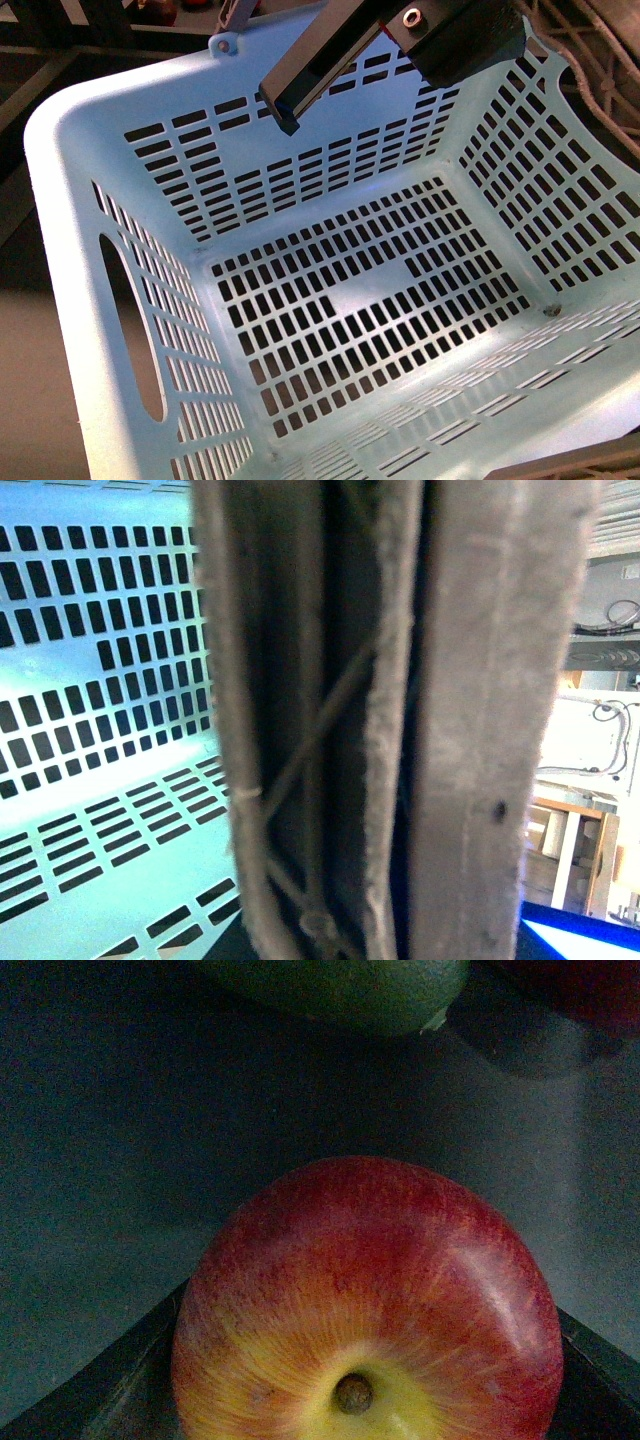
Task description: Pick apple with right arm and hold basket with left
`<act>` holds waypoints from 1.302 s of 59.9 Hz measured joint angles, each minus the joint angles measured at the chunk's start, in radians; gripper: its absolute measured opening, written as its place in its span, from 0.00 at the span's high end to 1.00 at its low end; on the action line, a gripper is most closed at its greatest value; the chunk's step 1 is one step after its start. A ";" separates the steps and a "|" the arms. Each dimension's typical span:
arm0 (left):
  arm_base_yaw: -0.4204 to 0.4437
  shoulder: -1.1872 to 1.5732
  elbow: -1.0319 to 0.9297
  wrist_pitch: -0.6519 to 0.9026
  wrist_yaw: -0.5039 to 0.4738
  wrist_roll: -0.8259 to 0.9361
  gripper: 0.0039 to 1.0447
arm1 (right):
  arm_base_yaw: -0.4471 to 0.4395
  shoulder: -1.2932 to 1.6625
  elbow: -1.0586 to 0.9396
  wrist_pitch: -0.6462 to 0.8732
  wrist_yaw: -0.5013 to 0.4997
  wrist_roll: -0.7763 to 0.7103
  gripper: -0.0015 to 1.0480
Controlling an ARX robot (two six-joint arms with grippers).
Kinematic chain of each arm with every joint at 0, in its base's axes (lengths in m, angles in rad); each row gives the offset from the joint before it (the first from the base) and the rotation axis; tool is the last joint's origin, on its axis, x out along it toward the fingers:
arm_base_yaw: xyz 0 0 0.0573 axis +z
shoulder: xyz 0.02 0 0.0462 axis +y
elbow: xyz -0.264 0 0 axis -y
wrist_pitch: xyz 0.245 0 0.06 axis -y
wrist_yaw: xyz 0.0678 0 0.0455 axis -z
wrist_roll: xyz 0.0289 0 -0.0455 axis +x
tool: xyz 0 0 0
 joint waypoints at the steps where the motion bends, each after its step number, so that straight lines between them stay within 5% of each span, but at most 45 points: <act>1: 0.000 0.000 0.000 0.000 0.000 0.000 0.85 | -0.003 -0.010 -0.006 -0.003 -0.005 -0.002 0.24; 16: 0.000 0.000 0.000 0.000 0.000 0.000 0.85 | -0.105 -0.436 -0.106 -0.168 -0.155 -0.070 0.24; 30: 0.000 0.000 0.000 0.000 0.000 0.000 0.85 | -0.113 -0.856 -0.110 -0.368 -0.298 0.001 0.24; 40: 0.000 0.000 0.000 0.000 0.000 0.000 0.85 | 0.098 -1.145 -0.126 -0.463 -0.308 0.111 0.24; 60: 0.000 0.000 0.000 0.000 0.000 0.000 0.85 | 0.500 -1.209 -0.161 -0.427 -0.183 0.246 0.24; 73: 0.000 0.000 0.000 0.000 0.000 0.000 0.85 | 0.602 -1.179 -0.198 -0.414 -0.148 0.255 0.23; 78: 0.000 0.000 0.000 0.000 0.000 0.000 0.85 | 0.613 -1.178 -0.206 -0.414 -0.134 0.256 0.14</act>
